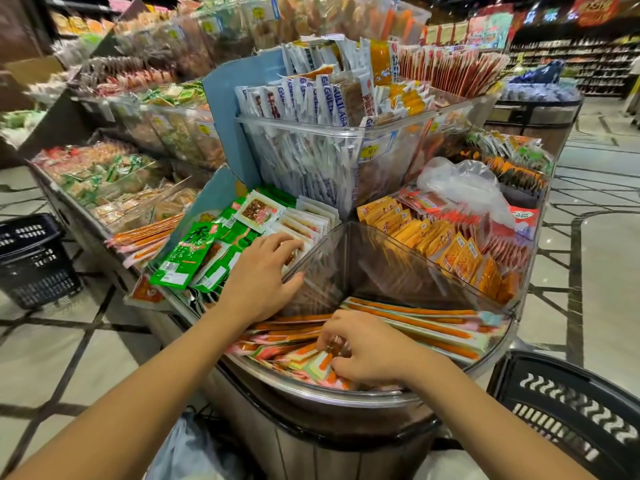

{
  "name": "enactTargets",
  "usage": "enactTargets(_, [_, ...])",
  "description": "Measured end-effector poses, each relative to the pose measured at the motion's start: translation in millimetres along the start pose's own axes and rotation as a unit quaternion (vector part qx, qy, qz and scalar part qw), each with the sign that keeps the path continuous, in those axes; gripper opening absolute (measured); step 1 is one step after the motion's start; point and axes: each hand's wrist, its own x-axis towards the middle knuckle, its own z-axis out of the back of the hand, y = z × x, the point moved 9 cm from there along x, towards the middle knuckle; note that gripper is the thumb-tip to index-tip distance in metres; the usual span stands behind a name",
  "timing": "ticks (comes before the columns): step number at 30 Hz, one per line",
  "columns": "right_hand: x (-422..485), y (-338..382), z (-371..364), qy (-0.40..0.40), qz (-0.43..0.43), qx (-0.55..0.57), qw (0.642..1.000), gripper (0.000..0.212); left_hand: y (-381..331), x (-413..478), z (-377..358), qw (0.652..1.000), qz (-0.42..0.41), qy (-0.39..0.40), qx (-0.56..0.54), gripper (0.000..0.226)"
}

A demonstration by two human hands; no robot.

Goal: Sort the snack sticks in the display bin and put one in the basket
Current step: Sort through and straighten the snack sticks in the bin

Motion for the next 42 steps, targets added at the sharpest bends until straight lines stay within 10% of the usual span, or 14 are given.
enactTargets(16, [-11.5, 15.7, 30.6, -0.149, 0.078, 0.124, 0.978, 0.025, 1.2, -0.2, -0.3, 1.000, 0.001, -0.003, -0.013, 0.047])
enactTargets(31, [-85.6, -42.6, 165.6, -0.456, -0.014, 0.314, 0.833, 0.011, -23.2, 5.5, 13.2, 1.000, -0.022, -0.008, 0.004, 0.039])
enactTargets(38, [-93.7, -45.6, 171.2, -0.479, -0.039, 0.378, 0.792, 0.031, -121.1, -25.2, -3.6, 0.943, -0.019, 0.076, -0.325, 0.038])
enactTargets(42, [-99.6, -44.8, 177.5, -0.491, -0.045, 0.379, 0.783, 0.039, -128.1, -35.0, -16.6, 0.943, -0.022, 0.085, -0.321, 0.029])
